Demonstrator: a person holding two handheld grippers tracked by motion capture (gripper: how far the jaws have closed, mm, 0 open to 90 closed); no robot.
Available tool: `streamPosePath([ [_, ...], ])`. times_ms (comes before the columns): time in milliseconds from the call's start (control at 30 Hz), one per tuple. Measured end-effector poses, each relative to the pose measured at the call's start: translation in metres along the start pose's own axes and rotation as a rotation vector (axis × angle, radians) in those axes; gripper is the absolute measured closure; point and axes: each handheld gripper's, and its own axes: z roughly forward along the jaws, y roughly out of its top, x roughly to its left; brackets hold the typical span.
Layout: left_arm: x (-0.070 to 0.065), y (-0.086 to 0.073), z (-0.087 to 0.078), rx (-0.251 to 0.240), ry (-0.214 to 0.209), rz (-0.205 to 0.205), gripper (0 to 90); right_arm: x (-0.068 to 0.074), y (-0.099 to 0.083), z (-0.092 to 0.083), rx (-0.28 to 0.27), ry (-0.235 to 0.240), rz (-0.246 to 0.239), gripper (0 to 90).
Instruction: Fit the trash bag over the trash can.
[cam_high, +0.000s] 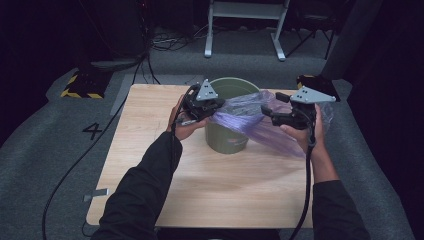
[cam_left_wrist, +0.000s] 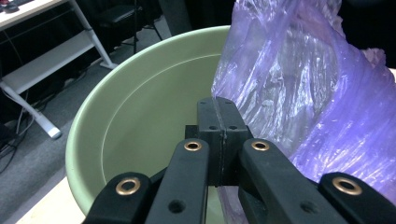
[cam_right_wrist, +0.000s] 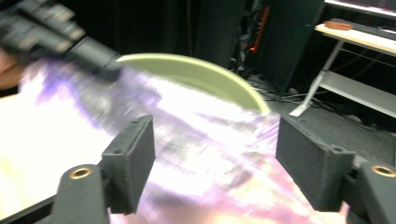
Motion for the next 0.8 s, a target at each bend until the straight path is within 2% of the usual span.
streamPosePath([
  [233, 0.008, -0.002, 0.002, 0.003, 0.024, -0.025, 90.0, 0.021, -0.022, -0.016, 0.024, 0.103, -0.081, 22.1],
  [333, 0.012, -0.001, 0.003, -0.003, 0.021, -0.038, 90.0, 0.031, -0.033, -0.019, 0.055, 0.104, -0.123, 20.1],
  [433, 0.013, 0.0, 0.005, -0.002, 0.027, -0.04, 90.0, 0.039, -0.046, -0.012, 0.118, 0.062, -0.172, 21.6],
  [467, 0.014, 0.0, 0.006, -0.002, 0.029, -0.041, 90.0, 0.039, -0.049, -0.011, 0.126, 0.052, -0.175, 25.4],
  [533, 0.015, 0.001, 0.007, -0.006, 0.028, -0.045, 89.9, 0.04, -0.055, -0.006, 0.133, 0.02, -0.179, 45.1],
  [600, 0.015, 0.001, 0.009, -0.006, 0.026, -0.041, 89.9, 0.04, -0.058, -0.003, 0.135, 0.001, -0.19, 57.1],
  [633, 0.015, 0.001, 0.009, -0.009, 0.024, -0.04, 89.9, 0.04, -0.058, -0.001, 0.135, -0.025, -0.195, 70.4],
  [733, 0.016, 0.001, 0.01, -0.013, 0.023, -0.04, 89.9, 0.04, -0.056, 0.0, 0.114, -0.064, -0.2, 84.0],
  [800, 0.016, 0.001, 0.011, -0.016, 0.021, -0.044, 89.9, 0.039, -0.055, -0.001, 0.099, -0.096, -0.2, 89.7],
])
